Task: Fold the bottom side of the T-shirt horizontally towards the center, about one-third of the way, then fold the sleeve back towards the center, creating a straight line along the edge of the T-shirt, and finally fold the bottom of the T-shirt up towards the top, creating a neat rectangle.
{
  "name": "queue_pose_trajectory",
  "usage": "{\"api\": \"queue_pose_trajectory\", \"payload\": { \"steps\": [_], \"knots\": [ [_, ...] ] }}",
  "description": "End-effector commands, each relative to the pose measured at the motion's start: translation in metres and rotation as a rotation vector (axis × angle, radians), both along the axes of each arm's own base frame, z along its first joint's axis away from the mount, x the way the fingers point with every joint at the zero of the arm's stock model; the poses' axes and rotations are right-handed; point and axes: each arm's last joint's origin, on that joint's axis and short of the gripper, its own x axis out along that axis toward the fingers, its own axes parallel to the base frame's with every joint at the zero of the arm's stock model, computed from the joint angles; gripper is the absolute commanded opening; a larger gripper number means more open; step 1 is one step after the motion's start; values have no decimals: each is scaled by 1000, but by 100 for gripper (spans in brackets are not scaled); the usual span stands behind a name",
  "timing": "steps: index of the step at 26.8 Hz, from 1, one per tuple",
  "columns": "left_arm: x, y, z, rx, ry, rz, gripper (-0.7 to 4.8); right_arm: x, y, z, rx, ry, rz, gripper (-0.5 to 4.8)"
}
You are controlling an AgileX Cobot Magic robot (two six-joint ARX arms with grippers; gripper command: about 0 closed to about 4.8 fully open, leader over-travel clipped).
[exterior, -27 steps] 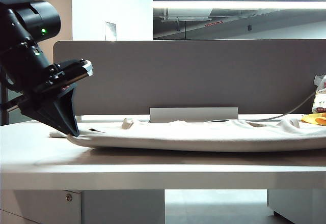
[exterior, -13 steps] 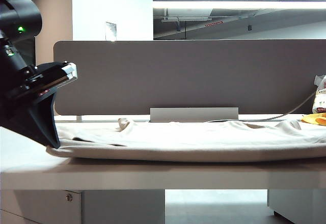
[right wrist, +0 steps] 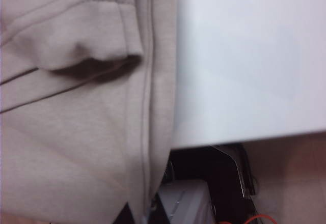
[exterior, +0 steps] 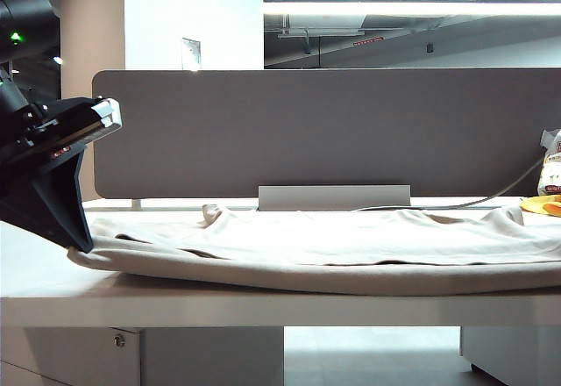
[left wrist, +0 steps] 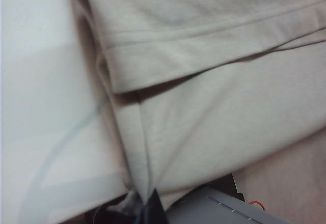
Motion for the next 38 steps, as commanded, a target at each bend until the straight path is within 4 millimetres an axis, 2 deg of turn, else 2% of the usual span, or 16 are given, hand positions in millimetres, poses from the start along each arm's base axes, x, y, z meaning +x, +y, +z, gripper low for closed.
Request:
{"api": "queue_pose_trajectory", "payload": {
  "steps": [1,6,8,9,12,18,22,26,30,33,36,38],
  "knots": [
    [-4,-7,3,1,-13,-30,-6,-2,-1,2,-18,-16,-11,-1],
    [-8,-21,3,31,-46,-71,-5,-3,-2,2,-18,-16,-16,5],
    [-8,-24,4,30,-61,-75,4,-2,-2,2,-19,-19,-18,47],
    [-8,-25,4,26,-66,-72,20,-2,-2,2,-18,-19,-26,81],
    [-7,-25,5,25,-74,-54,113,-2,-3,2,-24,-22,-36,159],
    [-7,-23,4,73,-82,-27,256,-1,-3,3,-31,-31,-37,269],
    [-7,-23,4,91,-91,-16,346,0,-4,3,-34,-40,-37,279],
    [-6,-23,4,103,-100,-8,402,1,-4,3,-42,-50,-39,298],
    [-5,-23,5,96,-114,-7,408,2,-5,4,-50,-61,-42,376],
    [-4,-23,6,93,-121,-7,411,3,-6,5,-70,-59,-49,383],
    [-3,-24,7,87,-137,-5,463,4,-8,5,-83,-72,-67,393],
    [-2,-24,8,81,-154,-2,467,5,-10,6,-76,-88,-97,392]
  ]
}}
